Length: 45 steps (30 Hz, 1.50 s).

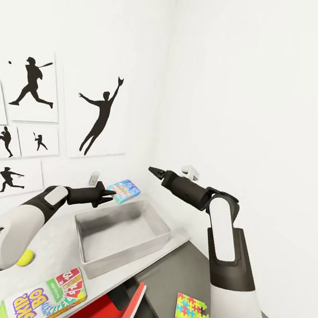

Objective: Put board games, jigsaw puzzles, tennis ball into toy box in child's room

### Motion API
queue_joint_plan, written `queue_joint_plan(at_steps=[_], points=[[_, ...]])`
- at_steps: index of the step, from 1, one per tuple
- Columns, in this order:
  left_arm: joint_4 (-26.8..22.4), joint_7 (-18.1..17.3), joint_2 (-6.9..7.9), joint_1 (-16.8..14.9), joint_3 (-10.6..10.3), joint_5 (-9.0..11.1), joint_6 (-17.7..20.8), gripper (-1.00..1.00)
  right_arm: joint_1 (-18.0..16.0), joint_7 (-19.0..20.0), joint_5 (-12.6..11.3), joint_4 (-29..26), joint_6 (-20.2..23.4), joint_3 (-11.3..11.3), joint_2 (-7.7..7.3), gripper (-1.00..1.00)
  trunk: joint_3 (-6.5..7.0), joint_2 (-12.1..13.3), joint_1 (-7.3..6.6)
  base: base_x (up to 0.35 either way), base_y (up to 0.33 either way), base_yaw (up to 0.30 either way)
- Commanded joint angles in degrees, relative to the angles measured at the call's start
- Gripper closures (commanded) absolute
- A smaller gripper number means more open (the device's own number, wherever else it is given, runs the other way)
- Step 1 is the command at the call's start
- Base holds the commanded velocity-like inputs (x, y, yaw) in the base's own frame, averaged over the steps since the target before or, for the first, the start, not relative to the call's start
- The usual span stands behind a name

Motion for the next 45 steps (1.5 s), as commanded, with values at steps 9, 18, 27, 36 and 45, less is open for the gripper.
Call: queue_joint_plan(at_steps=[9,18,27,36,45], points=[[-0.27,0.08,-0.55,-0.02,0.32,-0.22,0.31,1.0,0.14,-0.52,-0.62,0.15,0.14,0.01,0.02,-1.0,-0.26,-0.05,0.02,0.0,0.0,0.0],[-0.44,0.07,-0.53,-0.02,0.35,-0.14,0.26,1.0,0.16,-0.45,-0.62,0.36,0.07,0.06,0.02,-1.0,-0.8,-0.05,0.02,0.0,0.0,0.0],[-0.58,0.05,-0.54,0.01,0.39,0.08,0.22,1.0,0.15,-0.48,-0.62,0.45,0.11,0.14,0.02,-1.0,-1.63,-0.05,0.02,0.0,0.0,0.0],[-0.65,-0.1,-0.51,0.0,0.4,0.21,0.24,1.0,0.15,-0.51,-0.62,0.61,0.08,0.15,0.02,-1.0,-2.48,-0.05,0.02,0.0,0.0,0.0],[-0.69,-0.65,-0.38,0.0,0.5,0.26,0.3,1.0,0.15,-0.51,-0.62,1.25,0.06,0.15,0.02,-1.0,-3.32,-0.05,0.02,0.0,0.0,0.0]])
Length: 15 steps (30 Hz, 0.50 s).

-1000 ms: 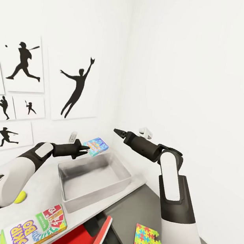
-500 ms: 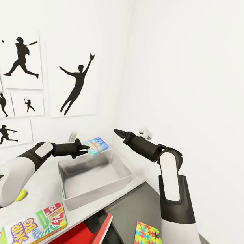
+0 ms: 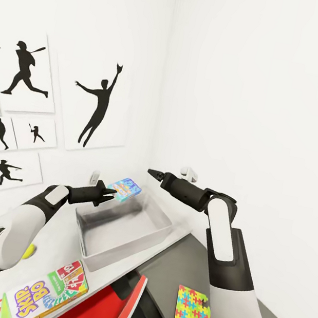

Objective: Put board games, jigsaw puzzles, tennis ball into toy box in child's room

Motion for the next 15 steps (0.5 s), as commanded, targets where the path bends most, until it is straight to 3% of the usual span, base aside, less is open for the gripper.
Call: queue_joint_plan(at_steps=[1,15], points=[[0.02,-0.2,-0.01,-0.01,0.39,-0.17,0.33,1.0,-0.03,-0.6,-0.61,0.06,0.15,0.0,0.02,-1.0,-0.13,-0.06,0.02,0.0,0.0,0.0],[0.02,-0.49,0.19,0.02,0.66,-0.06,0.47,1.0,-0.04,-0.52,-0.64,0.29,0.07,0.0,0.02,-1.0,-1.45,-0.06,0.02,0.0,0.0,0.0]])
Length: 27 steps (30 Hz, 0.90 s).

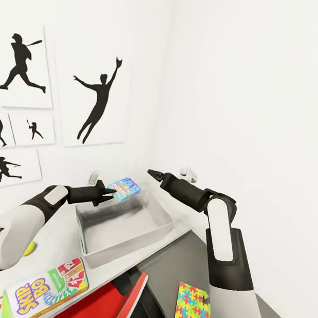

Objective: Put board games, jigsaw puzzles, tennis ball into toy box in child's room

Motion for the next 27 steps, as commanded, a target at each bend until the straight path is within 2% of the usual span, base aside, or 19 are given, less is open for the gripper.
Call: queue_joint_plan(at_steps=[1,27], points=[[0.02,-0.19,0.02,-0.07,0.38,-0.19,0.3,1.0,-0.06,-0.59,-0.62,-0.04,0.17,-0.01,0.02,-1.0,-0.24,-0.15,0.04,0.0,0.0,0.0],[-0.39,-0.9,0.23,-0.09,0.41,-0.12,0.52,1.0,-0.06,-0.58,-0.64,-0.03,0.18,-0.01,0.02,-1.0,-2.69,-0.15,0.04,0.0,0.0,0.0]])
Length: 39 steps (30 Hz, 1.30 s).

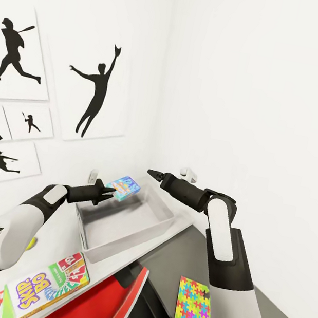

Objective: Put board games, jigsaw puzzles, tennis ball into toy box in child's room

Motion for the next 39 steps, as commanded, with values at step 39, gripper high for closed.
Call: queue_joint_plan(at_steps=[39], points=[[-4.0,0.11,-0.4,-0.12,0.39,-0.16,2.81,1.0,-0.06,-0.68,-5.18,-0.57,0.31,-0.09,0.02,-1.0,-3.82,-0.14,0.04,0.0,0.0,0.0]])
